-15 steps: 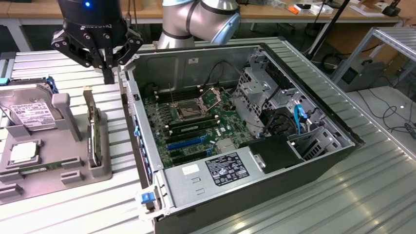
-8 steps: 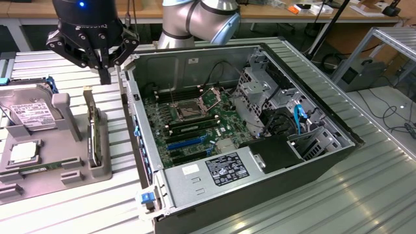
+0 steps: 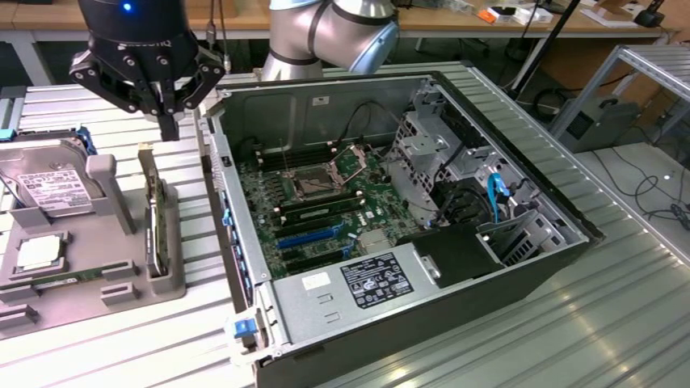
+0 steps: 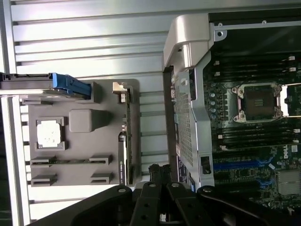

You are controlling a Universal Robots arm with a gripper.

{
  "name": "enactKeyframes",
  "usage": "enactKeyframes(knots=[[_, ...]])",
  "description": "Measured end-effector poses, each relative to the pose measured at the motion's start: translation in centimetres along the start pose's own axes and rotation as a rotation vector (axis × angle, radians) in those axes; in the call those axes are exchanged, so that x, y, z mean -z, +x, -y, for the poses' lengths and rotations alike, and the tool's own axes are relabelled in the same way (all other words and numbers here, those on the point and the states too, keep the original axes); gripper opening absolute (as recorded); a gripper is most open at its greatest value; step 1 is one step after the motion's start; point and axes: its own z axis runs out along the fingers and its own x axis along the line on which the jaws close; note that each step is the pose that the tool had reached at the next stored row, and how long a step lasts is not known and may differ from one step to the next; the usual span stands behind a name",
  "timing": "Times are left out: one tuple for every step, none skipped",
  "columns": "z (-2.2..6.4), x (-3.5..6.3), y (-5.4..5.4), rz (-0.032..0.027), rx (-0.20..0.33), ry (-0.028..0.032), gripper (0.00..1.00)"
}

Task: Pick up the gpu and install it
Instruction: 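Reach for the gpu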

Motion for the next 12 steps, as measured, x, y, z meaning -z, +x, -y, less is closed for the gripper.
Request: enactKeyframes(knots=[[0.01,0.00,0.08,0.0000,0.000,0.0000,0.11],[0.01,0.00,0.18,0.0001,0.000,0.0000,0.11],[0.02,0.00,0.27,0.0000,0.000,0.0000,0.11],[0.02,0.01,0.33,0.0001,0.000,0.0000,0.11],[0.03,0.01,0.38,0.0001,0.000,0.0000,0.11],[0.03,0.01,0.47,0.0000,0.000,-0.0001,0.11],[0.04,0.02,0.57,0.0000,0.000,0.0000,0.11],[0.05,0.01,0.63,0.0000,0.000,0.0000,0.11],[0.05,0.01,0.68,0.0001,0.000,0.0000,0.11],[0.06,0.02,0.76,0.0000,0.000,0.0000,0.11],[0.06,0.02,0.85,0.0000,0.000,0.0000,0.11],[0.07,0.02,0.95,0.0001,0.000,-0.0001,0.11]])
